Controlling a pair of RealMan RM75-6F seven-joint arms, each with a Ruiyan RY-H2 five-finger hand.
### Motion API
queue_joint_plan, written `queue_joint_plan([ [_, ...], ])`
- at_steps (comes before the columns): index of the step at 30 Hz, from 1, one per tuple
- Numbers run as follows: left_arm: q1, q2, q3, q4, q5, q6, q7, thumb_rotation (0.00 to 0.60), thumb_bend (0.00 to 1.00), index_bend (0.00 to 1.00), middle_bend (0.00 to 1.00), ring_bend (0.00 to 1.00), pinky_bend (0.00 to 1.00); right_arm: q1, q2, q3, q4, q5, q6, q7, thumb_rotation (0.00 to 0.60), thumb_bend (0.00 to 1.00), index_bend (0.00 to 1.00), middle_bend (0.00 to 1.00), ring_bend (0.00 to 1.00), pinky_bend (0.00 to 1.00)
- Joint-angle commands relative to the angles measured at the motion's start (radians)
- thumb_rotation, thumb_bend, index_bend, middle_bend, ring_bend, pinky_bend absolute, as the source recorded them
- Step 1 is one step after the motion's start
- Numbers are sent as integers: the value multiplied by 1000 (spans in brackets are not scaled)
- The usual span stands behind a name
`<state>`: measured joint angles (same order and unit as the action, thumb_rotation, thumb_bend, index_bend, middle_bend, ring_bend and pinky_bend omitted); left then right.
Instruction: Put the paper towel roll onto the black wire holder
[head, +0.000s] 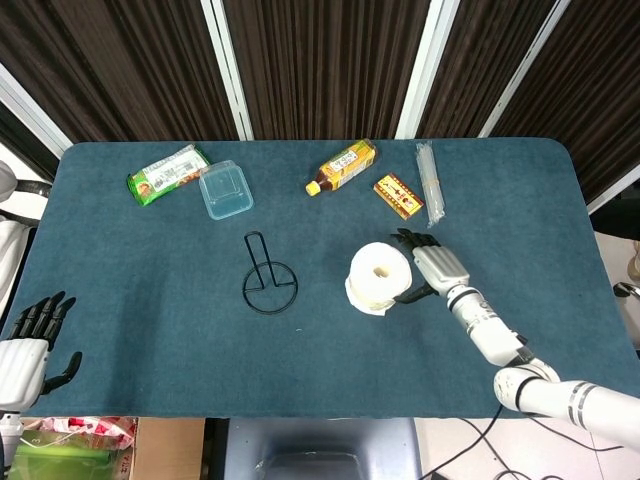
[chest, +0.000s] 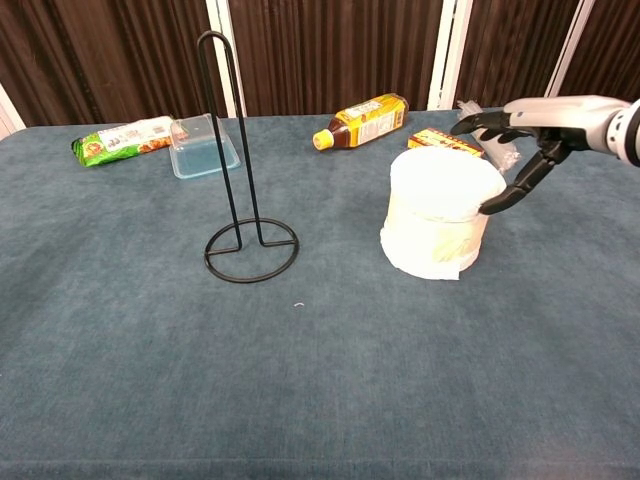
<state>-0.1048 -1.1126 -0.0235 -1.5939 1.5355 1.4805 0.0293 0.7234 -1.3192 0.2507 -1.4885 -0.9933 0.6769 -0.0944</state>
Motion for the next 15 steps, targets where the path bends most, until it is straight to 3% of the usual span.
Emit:
queue_joint_plan([
  [1,3,0,1,2,0,5,-4,600,409,0,0,0,104,11,-3,-6,2,12,-8,-1,600,104,0,0,0,0],
  [7,2,-2,2,4,-1,-1,0,600,410,0,0,0,104,48,-13,-17,26,41,-60,14,600,104,0,0,0,0],
  [11,0,-4,-1,2,-5,-1,6,600,411,0,0,0,104,58,-33,-15,38,43,-36,21,600,104,8,17,2,39],
  [12,0,-4,-1,2,-6,-1,6,600,412,0,0,0,104,58,-37,-15,39,42,-27,21,600,111,57,65,33,106],
  [15,-1,-4,-1,1,-7,-5,8,600,410,0,0,0,104,60,-49,-20,44,50,-5,15,600,180,369,299,293,416],
])
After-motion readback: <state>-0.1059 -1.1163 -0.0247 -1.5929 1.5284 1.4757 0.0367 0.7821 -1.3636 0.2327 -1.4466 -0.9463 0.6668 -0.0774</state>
